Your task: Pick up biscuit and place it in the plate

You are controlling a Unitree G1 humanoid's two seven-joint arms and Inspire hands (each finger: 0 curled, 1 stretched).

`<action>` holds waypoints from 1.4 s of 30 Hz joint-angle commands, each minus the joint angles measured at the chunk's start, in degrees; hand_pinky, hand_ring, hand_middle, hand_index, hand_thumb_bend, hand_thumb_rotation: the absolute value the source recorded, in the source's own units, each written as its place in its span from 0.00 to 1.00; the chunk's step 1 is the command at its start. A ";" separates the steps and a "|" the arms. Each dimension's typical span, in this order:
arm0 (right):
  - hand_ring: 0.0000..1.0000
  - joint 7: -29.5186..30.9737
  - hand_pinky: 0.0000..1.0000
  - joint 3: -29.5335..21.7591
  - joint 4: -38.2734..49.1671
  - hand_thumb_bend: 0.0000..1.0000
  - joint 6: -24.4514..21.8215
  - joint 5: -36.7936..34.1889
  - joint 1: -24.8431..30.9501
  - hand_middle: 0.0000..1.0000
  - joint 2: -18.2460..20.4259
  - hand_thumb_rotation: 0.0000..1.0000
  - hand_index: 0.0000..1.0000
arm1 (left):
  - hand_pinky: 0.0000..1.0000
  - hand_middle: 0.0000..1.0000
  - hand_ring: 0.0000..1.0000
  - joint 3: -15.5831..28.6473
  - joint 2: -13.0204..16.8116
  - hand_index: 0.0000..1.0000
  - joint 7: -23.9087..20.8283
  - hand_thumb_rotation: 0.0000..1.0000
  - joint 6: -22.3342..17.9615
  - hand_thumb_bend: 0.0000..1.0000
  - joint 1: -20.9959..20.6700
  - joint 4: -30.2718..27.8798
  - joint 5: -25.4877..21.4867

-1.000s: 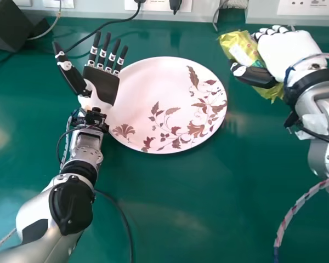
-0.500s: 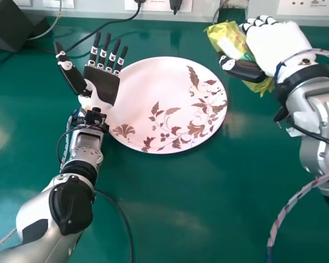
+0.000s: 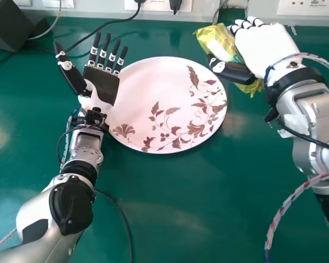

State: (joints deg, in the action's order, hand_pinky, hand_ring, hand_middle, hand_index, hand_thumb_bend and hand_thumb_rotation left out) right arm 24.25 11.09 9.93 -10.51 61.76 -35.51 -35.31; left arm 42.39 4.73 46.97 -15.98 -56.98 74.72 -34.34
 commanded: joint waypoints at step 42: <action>0.00 -11.38 0.00 5.98 -13.60 0.48 4.92 -1.60 -5.38 1.00 6.02 0.07 0.48 | 0.87 0.91 0.82 -0.37 -0.54 0.97 0.10 0.27 0.10 1.00 1.93 0.84 0.35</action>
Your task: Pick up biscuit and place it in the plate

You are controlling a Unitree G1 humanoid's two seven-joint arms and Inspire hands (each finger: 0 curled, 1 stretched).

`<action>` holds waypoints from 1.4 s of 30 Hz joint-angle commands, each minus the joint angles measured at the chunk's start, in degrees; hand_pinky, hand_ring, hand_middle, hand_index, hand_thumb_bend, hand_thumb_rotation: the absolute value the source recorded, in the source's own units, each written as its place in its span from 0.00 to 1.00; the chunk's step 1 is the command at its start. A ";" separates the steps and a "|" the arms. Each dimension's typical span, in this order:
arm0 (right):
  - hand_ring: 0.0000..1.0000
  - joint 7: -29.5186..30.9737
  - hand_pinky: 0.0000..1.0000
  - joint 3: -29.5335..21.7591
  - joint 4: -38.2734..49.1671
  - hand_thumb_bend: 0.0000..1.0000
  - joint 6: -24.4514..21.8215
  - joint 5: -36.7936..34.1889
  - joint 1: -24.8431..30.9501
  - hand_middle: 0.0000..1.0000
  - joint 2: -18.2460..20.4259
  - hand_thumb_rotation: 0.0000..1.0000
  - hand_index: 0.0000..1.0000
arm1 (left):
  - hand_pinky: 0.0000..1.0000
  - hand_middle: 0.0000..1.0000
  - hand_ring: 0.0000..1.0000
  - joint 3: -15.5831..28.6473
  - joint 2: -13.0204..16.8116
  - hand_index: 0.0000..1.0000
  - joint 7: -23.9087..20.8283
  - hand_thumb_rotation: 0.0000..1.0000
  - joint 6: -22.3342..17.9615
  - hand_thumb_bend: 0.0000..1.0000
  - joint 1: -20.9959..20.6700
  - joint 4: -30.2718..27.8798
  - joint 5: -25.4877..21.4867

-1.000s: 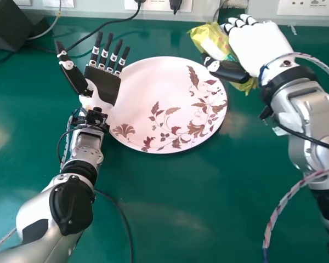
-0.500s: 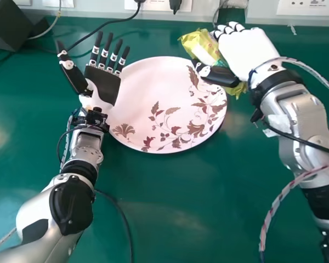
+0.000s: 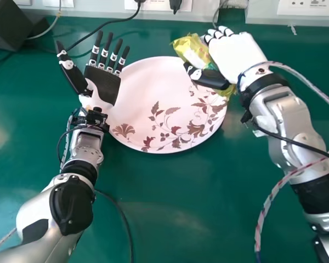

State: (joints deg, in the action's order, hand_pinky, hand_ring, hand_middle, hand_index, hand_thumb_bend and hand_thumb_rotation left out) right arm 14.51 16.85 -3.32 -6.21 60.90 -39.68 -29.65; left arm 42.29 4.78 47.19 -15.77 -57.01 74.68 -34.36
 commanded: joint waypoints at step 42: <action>0.00 -11.44 0.00 7.02 -19.31 0.48 5.26 -3.16 -5.96 1.00 4.29 0.07 0.48 | 0.88 0.91 0.83 0.04 -0.70 0.96 0.74 0.25 0.15 0.98 1.93 0.96 -0.15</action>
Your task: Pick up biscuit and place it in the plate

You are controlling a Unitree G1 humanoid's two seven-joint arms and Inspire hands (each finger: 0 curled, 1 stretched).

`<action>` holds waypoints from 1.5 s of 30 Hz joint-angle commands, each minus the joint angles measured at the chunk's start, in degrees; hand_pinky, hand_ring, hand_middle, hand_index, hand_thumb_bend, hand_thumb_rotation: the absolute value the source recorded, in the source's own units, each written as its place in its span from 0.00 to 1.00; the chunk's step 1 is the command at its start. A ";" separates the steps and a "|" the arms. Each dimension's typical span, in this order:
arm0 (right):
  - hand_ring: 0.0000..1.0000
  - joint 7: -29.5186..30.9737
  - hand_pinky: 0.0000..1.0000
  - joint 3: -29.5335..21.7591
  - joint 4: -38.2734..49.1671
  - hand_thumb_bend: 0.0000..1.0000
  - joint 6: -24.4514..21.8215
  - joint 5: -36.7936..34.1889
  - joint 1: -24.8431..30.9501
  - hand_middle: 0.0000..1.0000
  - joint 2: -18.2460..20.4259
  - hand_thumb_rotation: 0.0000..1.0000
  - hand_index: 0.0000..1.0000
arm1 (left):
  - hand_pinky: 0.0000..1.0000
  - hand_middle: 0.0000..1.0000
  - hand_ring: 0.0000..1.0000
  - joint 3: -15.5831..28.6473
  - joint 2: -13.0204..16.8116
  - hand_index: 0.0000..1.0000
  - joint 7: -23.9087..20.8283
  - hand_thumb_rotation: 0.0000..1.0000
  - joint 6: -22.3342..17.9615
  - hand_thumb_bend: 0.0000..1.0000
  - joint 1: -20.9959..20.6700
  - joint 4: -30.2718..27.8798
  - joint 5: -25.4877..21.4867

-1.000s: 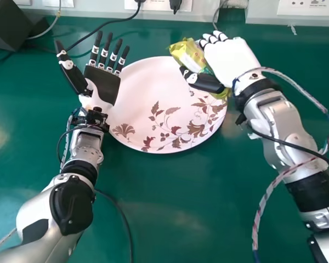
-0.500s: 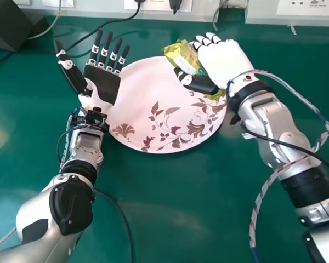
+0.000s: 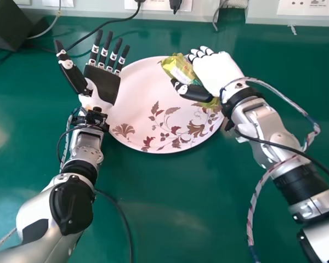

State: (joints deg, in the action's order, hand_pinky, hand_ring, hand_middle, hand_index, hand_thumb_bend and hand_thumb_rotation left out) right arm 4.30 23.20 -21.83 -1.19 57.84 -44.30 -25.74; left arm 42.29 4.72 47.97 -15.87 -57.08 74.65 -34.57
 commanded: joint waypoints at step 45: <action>0.00 2.93 0.00 6.65 -17.22 0.48 7.07 -4.49 -8.87 1.00 -0.30 0.07 0.48 | 0.92 0.91 0.86 -0.16 -0.89 0.96 0.27 0.24 -0.02 0.97 2.03 0.89 0.33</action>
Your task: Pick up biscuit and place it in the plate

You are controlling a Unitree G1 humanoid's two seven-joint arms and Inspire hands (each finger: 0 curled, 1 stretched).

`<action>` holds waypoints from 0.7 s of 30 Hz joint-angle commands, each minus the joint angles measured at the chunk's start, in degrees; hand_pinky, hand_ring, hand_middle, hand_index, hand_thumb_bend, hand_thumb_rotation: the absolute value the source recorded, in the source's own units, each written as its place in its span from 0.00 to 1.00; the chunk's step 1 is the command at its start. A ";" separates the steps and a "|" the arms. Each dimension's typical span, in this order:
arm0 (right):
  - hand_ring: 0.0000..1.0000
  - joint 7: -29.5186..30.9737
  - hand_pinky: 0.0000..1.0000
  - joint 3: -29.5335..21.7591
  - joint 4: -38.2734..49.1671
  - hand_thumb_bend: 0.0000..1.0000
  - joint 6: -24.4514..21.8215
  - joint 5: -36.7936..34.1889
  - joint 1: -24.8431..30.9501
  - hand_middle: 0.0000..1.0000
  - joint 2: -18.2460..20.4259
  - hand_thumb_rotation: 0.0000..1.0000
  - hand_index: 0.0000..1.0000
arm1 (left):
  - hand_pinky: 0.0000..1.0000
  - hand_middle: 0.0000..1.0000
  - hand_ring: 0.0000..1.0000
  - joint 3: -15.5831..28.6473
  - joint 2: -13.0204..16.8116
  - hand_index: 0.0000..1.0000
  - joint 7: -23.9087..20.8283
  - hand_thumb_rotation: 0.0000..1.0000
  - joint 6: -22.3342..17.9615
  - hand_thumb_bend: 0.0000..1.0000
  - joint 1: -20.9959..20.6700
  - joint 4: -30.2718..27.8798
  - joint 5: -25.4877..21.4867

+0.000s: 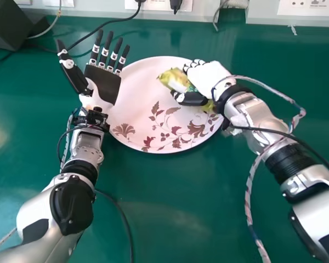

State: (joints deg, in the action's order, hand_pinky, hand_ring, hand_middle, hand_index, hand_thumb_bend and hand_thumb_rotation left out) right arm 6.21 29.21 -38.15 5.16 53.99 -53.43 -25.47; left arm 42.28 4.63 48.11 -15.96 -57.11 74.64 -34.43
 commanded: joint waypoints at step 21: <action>0.00 2.52 0.00 2.16 -5.29 0.48 3.33 -1.82 -1.26 1.00 -0.69 0.06 0.48 | 0.86 0.92 0.85 -0.65 -0.25 0.95 1.23 0.24 1.55 0.94 2.13 0.94 0.70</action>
State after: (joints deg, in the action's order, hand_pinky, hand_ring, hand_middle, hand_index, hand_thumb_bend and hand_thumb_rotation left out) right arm 7.48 30.16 -41.80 8.06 52.28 -55.65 -25.92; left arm 42.09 4.78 48.88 -14.68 -57.10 74.65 -34.28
